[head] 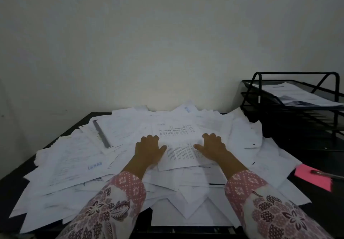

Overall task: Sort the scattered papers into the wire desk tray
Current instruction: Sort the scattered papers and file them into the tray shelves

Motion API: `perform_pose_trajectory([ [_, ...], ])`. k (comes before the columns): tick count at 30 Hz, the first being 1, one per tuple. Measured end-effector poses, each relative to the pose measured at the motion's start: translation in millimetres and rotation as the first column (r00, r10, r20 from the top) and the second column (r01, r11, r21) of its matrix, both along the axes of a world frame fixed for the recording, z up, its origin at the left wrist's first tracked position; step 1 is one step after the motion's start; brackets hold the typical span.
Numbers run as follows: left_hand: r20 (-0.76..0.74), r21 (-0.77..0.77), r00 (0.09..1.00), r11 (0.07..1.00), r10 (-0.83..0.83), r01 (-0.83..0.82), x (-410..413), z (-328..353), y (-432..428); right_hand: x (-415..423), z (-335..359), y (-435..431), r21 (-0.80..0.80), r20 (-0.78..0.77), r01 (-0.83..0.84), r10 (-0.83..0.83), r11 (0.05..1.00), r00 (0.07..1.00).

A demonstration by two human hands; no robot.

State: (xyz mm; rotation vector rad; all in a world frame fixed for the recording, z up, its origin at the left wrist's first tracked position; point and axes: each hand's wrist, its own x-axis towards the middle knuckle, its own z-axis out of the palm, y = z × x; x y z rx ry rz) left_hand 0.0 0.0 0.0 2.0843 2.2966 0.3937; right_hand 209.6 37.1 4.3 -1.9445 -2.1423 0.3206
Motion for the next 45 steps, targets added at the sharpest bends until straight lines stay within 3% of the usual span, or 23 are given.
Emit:
perform_pose_trajectory([
  [6, 0.023, 0.036, 0.995, 0.994, 0.098, -0.099, 3, -15, 18, 0, -10, 14, -0.007, 0.006, 0.125, -0.125, 0.992, 0.992],
  [13, 0.246, -0.003, 0.94, 0.97, 0.238, -0.244, 9, -13, 47, 6, -2, 45, -0.144, -0.193, 0.132, -0.159, 0.981, 0.968],
  [18, 0.401, 0.065, 0.901, 0.976, 0.166, -0.208, 9, -12, 59, 7, -6, 71, -0.118, -0.286, 0.183, -0.21, 0.976, 0.935],
  [23, 0.44, 0.079, 0.892, 0.985, 0.104, -0.154, -1, -8, 71, 9, -8, 90, -0.148, -0.365, 0.225, -0.264, 0.963, 0.893],
  [30, 0.412, 0.09, 0.911, 0.994, 0.019, -0.062, -15, -8, 79, 14, -5, 101, -0.187, -0.53, 0.19, -0.262, 0.964, 0.807],
  [34, 0.336, 0.073, 0.941, 0.997, -0.028, 0.003, -22, -6, 81, 18, -3, 100, -0.229, -0.533, 0.183, -0.28, 0.956, 0.798],
  [38, 0.272, 0.137, 0.954, 0.976, 0.129, -0.171, -32, -4, 76, 24, 1, 96, -0.243, -0.536, 0.207, -0.309, 0.948, 0.786],
  [45, 0.1, -0.062, 0.95, 0.955, 0.295, -0.29, -46, -9, 66, 30, -1, 84, -0.135, -0.531, 0.266, -0.296, 0.954, 0.794],
])
